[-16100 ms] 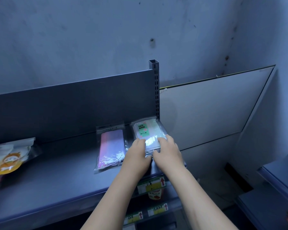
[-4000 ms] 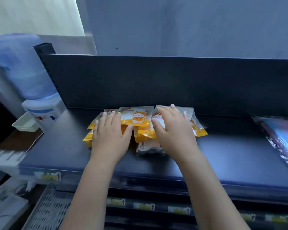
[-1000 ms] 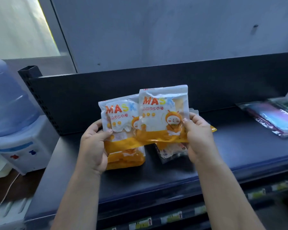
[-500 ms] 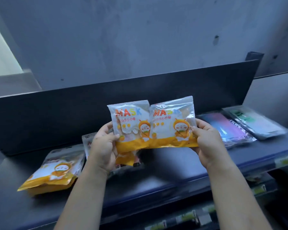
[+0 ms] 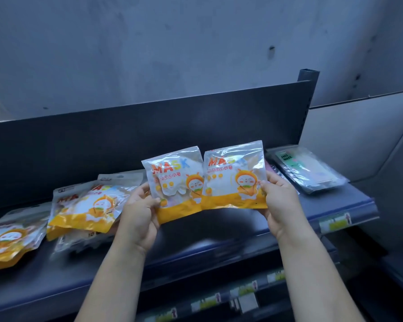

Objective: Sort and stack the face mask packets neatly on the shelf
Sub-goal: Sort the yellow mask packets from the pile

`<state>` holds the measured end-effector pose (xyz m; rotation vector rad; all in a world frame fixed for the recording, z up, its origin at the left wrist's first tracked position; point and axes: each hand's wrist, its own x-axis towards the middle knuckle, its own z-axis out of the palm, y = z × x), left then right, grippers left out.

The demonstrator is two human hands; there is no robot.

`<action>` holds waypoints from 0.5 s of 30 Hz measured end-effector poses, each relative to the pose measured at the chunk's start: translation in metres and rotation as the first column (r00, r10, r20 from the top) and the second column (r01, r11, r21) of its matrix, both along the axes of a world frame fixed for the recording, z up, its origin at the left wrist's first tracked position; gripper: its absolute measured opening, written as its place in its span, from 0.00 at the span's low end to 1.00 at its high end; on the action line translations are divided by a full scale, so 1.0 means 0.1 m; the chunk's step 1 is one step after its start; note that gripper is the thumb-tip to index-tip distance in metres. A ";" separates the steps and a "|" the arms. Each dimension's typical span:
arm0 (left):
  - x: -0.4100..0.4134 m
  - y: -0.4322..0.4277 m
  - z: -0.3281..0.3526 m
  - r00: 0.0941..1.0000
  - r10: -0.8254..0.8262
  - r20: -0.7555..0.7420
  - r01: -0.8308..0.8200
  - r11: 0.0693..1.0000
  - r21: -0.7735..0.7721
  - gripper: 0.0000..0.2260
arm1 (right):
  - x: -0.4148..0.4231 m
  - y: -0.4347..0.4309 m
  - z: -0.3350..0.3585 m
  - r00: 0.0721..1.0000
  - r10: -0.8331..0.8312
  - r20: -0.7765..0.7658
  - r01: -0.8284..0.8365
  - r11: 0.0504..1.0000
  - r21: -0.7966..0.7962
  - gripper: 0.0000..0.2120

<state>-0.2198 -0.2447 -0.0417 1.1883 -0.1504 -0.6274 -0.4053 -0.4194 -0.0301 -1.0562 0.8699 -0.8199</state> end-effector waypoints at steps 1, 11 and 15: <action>-0.02 -0.02 0.01 1.000 0.002 0.001 -0.002 1.000 0.002 0.19 | -0.03 -0.03 -0.02 1.000 -0.010 -0.002 0.010 1.000 0.002 0.15; 0.05 -0.08 0.04 0.975 0.221 0.016 -0.220 0.975 -0.042 0.22 | 0.06 -0.23 -0.15 0.999 0.052 -0.009 -0.052 0.997 0.055 0.17; 0.12 0.03 0.17 0.932 0.357 0.065 -0.345 0.927 -0.150 0.21 | 0.26 -0.39 -0.16 0.998 0.059 0.014 -0.060 0.991 0.120 0.18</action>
